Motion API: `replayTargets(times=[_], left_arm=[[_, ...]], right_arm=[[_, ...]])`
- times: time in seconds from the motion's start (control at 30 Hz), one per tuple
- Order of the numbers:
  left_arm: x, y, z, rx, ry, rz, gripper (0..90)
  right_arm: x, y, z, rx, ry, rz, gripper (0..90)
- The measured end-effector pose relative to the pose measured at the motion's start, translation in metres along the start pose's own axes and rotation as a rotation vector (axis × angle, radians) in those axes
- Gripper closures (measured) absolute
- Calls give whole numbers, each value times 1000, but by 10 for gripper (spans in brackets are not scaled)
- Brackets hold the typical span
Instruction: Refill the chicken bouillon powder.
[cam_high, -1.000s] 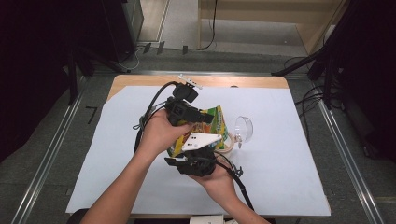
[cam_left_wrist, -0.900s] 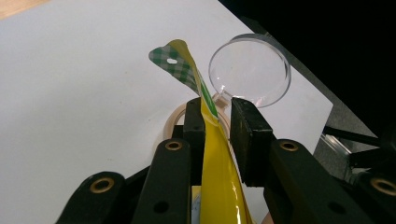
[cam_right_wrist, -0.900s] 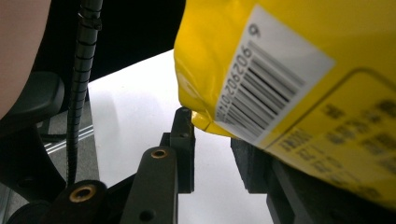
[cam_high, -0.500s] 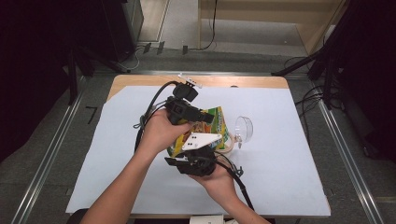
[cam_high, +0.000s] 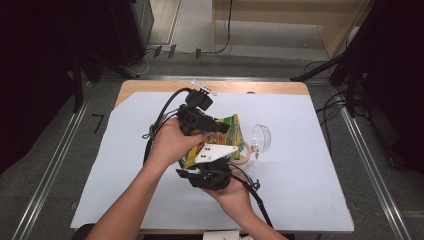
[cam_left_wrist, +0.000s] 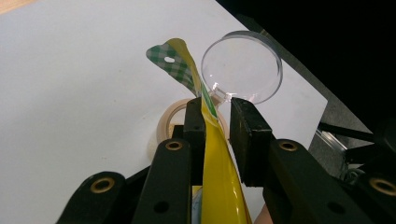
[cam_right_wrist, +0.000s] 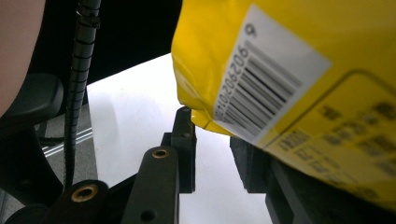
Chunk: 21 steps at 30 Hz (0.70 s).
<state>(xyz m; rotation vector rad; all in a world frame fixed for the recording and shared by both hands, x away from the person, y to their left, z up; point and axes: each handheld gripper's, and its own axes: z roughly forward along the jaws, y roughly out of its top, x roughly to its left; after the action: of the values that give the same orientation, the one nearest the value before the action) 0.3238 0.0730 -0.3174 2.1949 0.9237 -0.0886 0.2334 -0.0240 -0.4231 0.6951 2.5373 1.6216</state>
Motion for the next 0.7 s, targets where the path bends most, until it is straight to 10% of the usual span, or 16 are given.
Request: replayTargets(times=[0.7], left_arm=[[8,0,0,-7,-11,-33,781]], right_arm=[[-1,2,-3,-5,-1,2,746]])
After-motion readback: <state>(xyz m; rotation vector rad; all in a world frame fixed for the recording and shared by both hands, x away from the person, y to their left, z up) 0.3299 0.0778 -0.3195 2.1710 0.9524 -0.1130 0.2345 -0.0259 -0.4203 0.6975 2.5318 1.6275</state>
